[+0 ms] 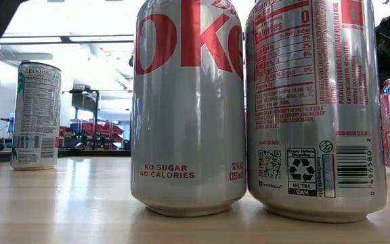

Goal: Place canned beverage on shelf
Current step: Put the top white pink soda can on the shelf

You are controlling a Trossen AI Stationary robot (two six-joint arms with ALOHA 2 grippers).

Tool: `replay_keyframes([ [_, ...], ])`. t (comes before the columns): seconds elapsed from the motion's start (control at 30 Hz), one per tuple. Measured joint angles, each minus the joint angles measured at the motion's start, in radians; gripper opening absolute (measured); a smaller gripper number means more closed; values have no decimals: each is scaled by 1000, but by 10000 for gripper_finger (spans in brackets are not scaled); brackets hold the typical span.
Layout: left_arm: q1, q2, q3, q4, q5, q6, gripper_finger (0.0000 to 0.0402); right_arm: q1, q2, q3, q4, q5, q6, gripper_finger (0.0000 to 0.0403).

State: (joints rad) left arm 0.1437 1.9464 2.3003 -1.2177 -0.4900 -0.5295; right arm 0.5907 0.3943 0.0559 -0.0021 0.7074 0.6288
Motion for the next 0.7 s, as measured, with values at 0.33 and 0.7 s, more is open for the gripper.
replay_keyframes([
  [0.33,-12,36,12,140,33,90,232,0,0,0,0,0,0,29],
  [0.7,22,86,7,292,37,210,232,0,0,0,1,0,0,29],
])
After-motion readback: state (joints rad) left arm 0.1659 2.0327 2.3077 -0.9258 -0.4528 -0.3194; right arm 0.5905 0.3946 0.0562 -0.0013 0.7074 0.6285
